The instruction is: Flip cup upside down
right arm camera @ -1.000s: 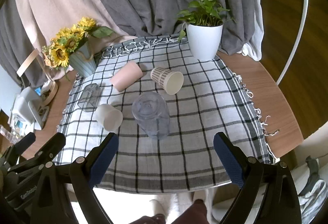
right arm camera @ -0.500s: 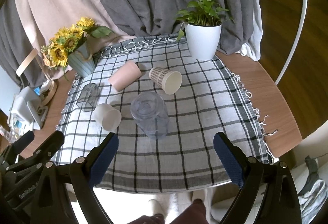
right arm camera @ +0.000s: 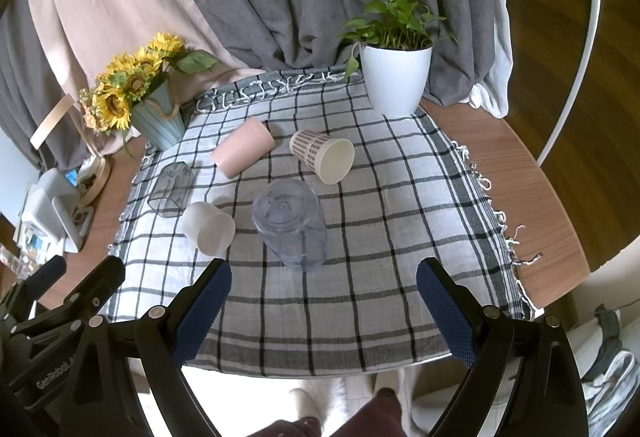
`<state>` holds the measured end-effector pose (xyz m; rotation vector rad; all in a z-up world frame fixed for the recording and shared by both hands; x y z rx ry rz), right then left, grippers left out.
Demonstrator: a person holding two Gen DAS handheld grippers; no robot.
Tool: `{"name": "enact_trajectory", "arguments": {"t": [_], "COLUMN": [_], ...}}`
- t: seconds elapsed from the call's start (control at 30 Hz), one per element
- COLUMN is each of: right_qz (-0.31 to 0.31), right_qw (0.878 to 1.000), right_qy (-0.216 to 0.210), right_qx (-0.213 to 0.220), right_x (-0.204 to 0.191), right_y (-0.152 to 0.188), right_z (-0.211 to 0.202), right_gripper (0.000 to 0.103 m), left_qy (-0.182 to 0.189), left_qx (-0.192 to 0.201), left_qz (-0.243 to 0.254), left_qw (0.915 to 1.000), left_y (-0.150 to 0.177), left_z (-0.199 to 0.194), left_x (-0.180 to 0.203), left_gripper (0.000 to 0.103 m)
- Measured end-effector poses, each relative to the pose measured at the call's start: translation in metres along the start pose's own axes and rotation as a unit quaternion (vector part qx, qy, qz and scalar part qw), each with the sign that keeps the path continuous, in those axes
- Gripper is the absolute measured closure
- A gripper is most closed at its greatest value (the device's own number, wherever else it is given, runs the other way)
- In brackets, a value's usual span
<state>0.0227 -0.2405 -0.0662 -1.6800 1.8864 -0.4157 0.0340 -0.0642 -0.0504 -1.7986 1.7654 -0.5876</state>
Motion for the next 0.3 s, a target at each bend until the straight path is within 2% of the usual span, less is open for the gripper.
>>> {"name": "enact_trajectory", "arguments": {"t": [0.3], "right_qz": [-0.001], "right_qw": [1.0], "right_qy": [-0.002], "right_qx": [-0.002], "right_x": [-0.0004], "right_y": [-0.0014], "right_z": [0.0032], "right_gripper": [0.009], "left_qy": [-0.001], "left_qx": [-0.002], "left_qz": [0.0], "left_qw": [1.0], "left_y": [-0.0009], "left_z": [0.0001], "left_x": [-0.0004], "left_gripper": [0.0]}}
Point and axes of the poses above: each gripper's, at about its wrist camera, not at the fingertips, and z roughly the way its jaws point, x to its right, y to its underside, the point moved 8 cm from there along z, roughly the way its jaws point, and after that the axes turned 6 degrees about -y, right-handed, at the moved point
